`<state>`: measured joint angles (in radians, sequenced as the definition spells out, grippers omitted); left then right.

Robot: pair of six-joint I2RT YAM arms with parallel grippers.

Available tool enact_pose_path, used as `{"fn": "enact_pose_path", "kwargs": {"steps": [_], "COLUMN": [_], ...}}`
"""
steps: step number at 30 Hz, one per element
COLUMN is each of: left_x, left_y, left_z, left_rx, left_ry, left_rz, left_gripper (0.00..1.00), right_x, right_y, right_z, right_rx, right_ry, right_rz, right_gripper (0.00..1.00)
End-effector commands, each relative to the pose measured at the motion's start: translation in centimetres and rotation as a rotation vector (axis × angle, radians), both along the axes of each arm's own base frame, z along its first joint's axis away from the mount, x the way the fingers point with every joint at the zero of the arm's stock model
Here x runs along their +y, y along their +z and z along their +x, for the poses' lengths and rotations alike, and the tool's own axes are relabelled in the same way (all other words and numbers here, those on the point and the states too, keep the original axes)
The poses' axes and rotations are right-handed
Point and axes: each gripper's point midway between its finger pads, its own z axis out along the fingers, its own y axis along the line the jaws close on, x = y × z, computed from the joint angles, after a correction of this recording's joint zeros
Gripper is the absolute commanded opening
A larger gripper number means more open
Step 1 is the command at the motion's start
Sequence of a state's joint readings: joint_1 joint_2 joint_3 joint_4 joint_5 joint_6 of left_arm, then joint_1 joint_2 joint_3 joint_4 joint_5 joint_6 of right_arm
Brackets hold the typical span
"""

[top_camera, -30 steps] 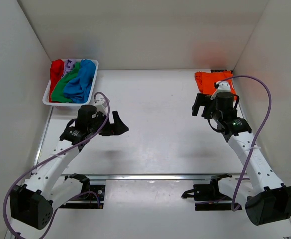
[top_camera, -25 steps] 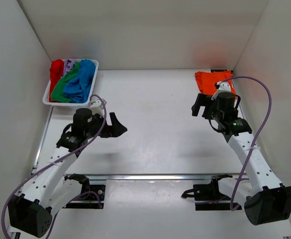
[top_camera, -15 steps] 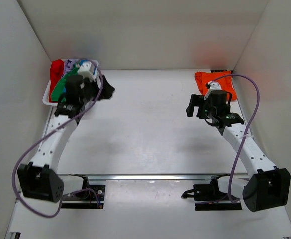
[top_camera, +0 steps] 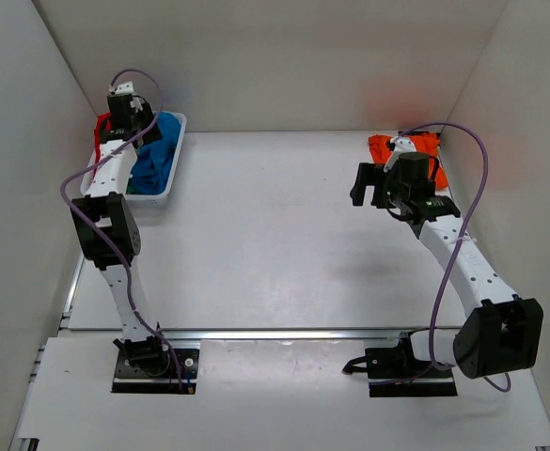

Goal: Fold and stack the t-shirts
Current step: Grab crumpled tshirt from bin with the left arm

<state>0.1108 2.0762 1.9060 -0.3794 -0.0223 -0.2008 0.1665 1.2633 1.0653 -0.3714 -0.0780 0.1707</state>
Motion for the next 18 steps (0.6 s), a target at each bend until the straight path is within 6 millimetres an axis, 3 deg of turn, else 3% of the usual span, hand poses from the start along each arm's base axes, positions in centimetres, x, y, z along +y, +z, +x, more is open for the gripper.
{"fn": "enact_pose_path", "kwargs": {"steps": [1,5,7,9,10,11,13,14,15,18], "left_x": [0.7,0.7,0.9,0.8,0.9,0.7,1.1,1.2,1.0,-1.1], "left_y": [-1.2,-5.9,-7.1,-7.8,-7.9,-7.1,-4.5,-1.8,-0.2,13.0], "left_z": [0.0,0.1,0.2,0.5,0.5,0.7,0.7,0.5,0.2,-2.4], "left_rx": [0.064,0.158,0.176,0.184,0.189,0.175,0.133,0.082,0.056,-0.190], "left_ry": [0.018,0.012,0.019,0.019,0.022,0.024,0.064,0.081,0.104,0.126], "left_rz": [-0.006,0.017,0.009,0.006,-0.009,-0.020,-0.020,-0.016,0.008,0.084], "left_gripper": [0.64,0.66,0.64,0.29,0.00,0.00,0.00,0.00,0.00,0.00], "right_x": [0.2,0.1,0.1,0.2,0.3,0.4,0.7,0.8,0.8,1.4], "right_y": [2.0,1.0,0.4,0.2,-0.1,-0.2,0.1,0.1,0.0,-0.7], "right_z": [1.5,1.7,1.6,1.7,1.7,1.6,1.8,1.8,1.8,1.5], "right_rx": [-0.069,-0.052,-0.037,-0.033,-0.023,-0.016,-0.025,-0.023,-0.024,-0.005], "right_ry": [0.015,0.010,0.005,0.014,0.012,0.018,0.020,0.020,0.014,0.015], "right_rz": [0.004,0.025,0.019,0.012,0.012,0.005,0.013,0.012,0.013,0.025], "right_gripper": [0.99,0.99,0.99,0.99,1.00,0.99,0.99,0.99,0.99,0.99]}}
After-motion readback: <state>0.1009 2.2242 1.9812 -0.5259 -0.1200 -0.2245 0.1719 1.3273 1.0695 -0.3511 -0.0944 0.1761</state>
